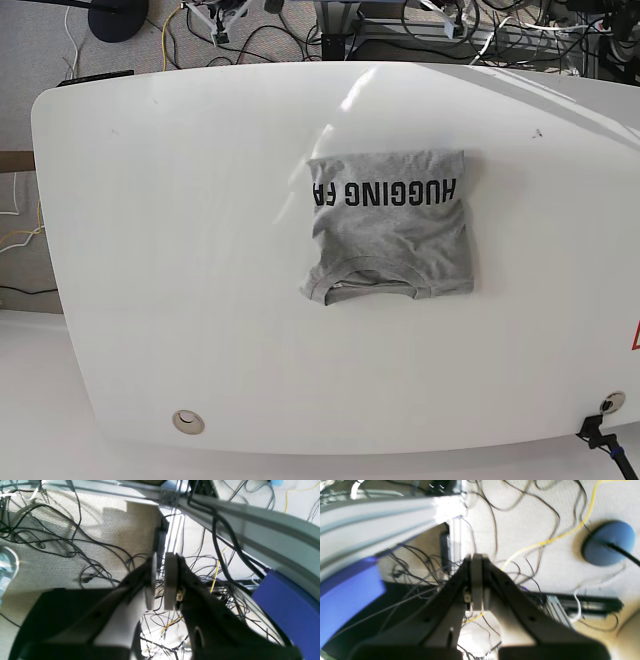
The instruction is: Fold the T-shirt properly
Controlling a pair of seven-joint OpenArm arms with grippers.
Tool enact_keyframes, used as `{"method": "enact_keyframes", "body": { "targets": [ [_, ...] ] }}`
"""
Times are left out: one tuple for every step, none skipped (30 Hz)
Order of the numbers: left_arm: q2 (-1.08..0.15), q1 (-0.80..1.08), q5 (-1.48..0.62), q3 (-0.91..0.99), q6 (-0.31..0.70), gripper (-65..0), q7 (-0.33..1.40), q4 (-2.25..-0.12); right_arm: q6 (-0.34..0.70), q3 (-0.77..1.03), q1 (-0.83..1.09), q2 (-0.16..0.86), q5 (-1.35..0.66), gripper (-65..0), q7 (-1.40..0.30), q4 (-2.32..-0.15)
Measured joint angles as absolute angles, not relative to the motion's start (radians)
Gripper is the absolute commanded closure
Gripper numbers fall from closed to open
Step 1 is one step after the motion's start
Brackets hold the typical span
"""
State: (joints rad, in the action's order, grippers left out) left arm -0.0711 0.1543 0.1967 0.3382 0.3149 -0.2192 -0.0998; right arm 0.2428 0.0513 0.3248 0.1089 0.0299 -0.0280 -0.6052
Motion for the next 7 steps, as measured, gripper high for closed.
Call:
{"method": "enact_keyframes", "body": {
  "targets": [
    [-0.073, 0.146, 0.199, 0.338, 0.313, -4.4, -0.209, -0.1, 0.243, 0.052, 0.311, 0.111, 0.03, 0.0, -0.025, -0.58],
    [-0.073, 0.136, 0.201, 0.338, 0.309, -4.4, -0.19, -0.102, 0.242, 0.052, 0.3, 0.111, 0.03, 0.0, -0.01, -0.554],
    [-0.073, 0.126, 0.202, 0.338, 0.305, -4.4, -0.173, -0.102, 0.239, 0.052, 0.289, 0.11, 0.03, 0.0, 0.021, -0.526],
    [-0.072, 0.113, 0.202, 0.338, 0.303, -4.4, -0.147, -0.102, 0.239, 0.052, 0.277, 0.109, 0.03, 0.0, 0.047, -0.494],
    [-0.071, 0.099, 0.202, 0.338, 0.306, -4.4, -0.113, -0.101, 0.239, 0.052, 0.263, 0.108, 0.029, 0.0, 0.069, -0.457],
    [-0.069, 0.084, 0.203, 0.338, 0.306, -4.4, -0.08, -0.101, 0.238, 0.052, 0.247, 0.108, 0.028, 0.0, 0.08, -0.418],
    [-0.068, 0.072, 0.202, 0.338, 0.287, -4.4, -0.067, -0.1, 0.239, 0.052, 0.231, 0.108, 0.03, 0.0, 0.089, -0.382]
  ]
}}
